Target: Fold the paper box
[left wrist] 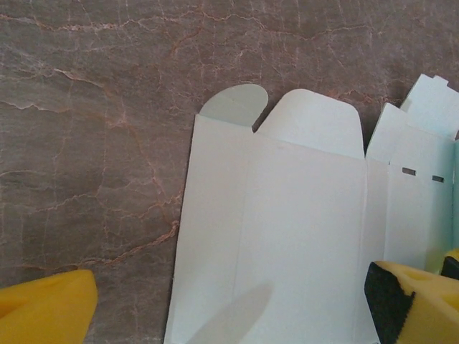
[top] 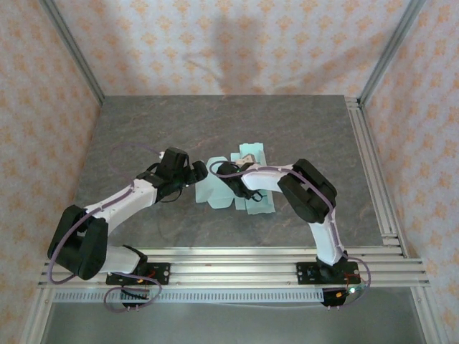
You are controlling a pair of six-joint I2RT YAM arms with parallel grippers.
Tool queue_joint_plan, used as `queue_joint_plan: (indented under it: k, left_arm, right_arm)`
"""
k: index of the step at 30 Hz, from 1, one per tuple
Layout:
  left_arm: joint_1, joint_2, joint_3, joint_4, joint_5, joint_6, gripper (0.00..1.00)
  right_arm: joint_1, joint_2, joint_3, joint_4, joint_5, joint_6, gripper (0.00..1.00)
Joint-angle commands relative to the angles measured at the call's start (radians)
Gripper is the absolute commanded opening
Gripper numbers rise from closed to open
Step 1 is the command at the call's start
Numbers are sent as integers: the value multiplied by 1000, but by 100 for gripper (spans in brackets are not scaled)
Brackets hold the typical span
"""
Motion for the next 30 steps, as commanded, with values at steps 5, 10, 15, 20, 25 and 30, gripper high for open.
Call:
queue_joint_plan:
  k: [5, 10, 15, 20, 25, 30]
  left_arm:
    - [8, 8, 3, -14, -23, 10, 98]
    - [8, 4, 7, -15, -24, 10, 98]
    - [9, -4, -1, -20, -25, 19, 98]
    - [7, 11, 23, -24, -8, 42, 99]
    - [-6, 46, 66, -21, 5, 55, 99]
    - [-33, 78, 96, -25, 3, 61, 99]
  right_arm:
    - [-31, -74, -49, -6, -79, -63, 0]
    - [-8, 47, 66, -157, 72, 4, 0]
    - [-16, -24, 25, -72, -33, -18, 0]
    - [-55, -223, -156, 205, -281, -137, 0]
    - [-127, -334, -260, 371, -492, -175, 0]
    - [-172, -370, -302, 453, -591, -179, 0]
